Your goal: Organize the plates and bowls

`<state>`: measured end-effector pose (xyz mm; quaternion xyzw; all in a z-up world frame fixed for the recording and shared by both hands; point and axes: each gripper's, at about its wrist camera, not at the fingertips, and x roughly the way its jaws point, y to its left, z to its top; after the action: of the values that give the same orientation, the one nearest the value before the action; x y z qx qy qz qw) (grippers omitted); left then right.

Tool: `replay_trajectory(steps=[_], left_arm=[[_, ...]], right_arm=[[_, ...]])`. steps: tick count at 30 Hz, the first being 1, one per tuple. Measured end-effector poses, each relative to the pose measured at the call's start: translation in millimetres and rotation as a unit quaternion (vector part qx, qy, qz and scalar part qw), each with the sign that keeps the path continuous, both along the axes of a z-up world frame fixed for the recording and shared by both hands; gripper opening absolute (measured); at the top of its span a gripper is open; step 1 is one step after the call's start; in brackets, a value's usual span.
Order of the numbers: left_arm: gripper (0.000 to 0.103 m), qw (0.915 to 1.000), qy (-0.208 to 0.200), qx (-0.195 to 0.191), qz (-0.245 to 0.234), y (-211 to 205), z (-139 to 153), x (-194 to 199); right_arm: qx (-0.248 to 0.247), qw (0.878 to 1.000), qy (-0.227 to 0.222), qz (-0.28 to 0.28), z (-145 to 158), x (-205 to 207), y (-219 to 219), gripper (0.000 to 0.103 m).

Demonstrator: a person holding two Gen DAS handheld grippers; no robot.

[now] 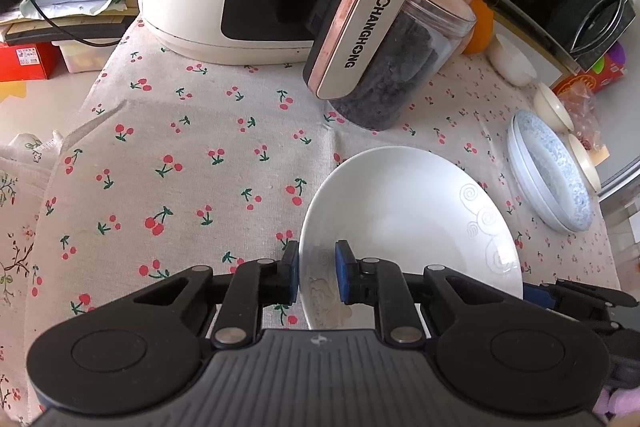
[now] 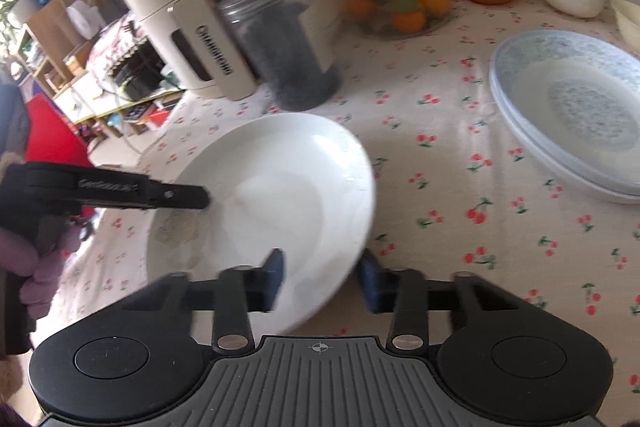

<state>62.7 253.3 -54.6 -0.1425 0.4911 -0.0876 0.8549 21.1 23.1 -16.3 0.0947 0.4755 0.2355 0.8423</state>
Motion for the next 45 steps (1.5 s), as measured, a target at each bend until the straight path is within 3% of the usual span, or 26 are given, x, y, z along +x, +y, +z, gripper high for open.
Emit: replay_trajectory(steps=[4,13,26,45], left_arm=[[0.016,1.0000,-0.002,-0.003,-0.001,-1.6,1.0,-0.4],[0.016,0.9997,-0.017,-0.016,0.003,-3.6,7.8,1.3],[0.016,0.9991,-0.034,-0.025,-0.007,-22.9,18.4,6.7],[0.016,0.9969,-0.054,-0.037,-0.043,-84.7,34.8,26.9]], right_arm=[[-0.006,1.000,-0.011,-0.006,2.7,1.5,-5.0,0.024],[-0.005,0.999,-0.040,-0.009,15.4,3.0,-12.4,0.023],[0.006,0.998,-0.045,-0.034,24.4,9.9,-35.7,0.023],[0.029,0.993,-0.067,-0.096,47.0,31.1,-107.2,0.023]])
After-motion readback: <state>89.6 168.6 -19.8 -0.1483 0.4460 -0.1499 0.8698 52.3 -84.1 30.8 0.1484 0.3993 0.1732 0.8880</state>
